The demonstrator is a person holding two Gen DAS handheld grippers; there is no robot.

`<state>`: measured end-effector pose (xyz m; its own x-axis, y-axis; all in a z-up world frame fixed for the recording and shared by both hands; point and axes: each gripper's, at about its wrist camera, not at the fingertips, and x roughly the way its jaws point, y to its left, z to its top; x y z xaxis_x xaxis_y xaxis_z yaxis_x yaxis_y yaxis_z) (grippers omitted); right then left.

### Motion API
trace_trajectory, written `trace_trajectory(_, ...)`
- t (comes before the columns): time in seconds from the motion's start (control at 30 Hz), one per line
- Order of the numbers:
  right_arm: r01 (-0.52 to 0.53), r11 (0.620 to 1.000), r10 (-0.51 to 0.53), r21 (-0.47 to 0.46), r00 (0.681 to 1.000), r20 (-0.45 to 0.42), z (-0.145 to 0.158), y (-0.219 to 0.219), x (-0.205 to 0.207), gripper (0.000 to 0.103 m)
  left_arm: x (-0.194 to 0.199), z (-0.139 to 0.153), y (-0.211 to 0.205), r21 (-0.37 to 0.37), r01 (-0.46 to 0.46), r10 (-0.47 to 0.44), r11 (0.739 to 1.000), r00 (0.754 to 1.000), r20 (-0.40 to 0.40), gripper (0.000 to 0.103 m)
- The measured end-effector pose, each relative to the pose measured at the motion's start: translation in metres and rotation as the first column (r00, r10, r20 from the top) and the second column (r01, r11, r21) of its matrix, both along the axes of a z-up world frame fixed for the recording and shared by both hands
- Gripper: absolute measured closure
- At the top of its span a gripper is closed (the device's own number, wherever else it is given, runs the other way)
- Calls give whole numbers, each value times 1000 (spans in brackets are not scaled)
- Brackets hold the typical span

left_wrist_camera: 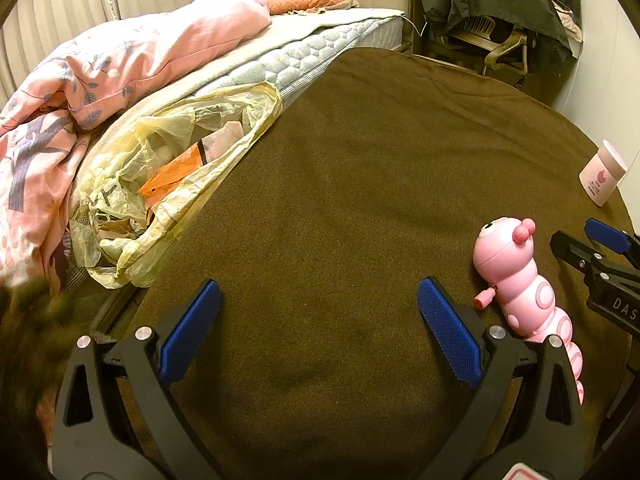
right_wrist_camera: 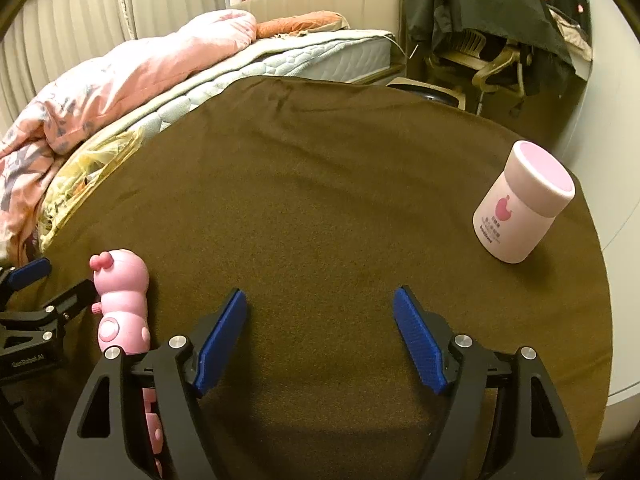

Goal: Collect trash

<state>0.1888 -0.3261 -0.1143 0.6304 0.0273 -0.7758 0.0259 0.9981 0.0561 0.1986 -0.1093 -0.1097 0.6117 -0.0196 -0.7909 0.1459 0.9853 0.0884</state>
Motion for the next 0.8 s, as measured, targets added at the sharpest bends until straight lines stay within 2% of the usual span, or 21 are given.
trace_trajectory(0.8,0,1000,0,-1,1000,0,0,0,0,31,1,0,2,-3,7,-7,1000,1000,0,8)
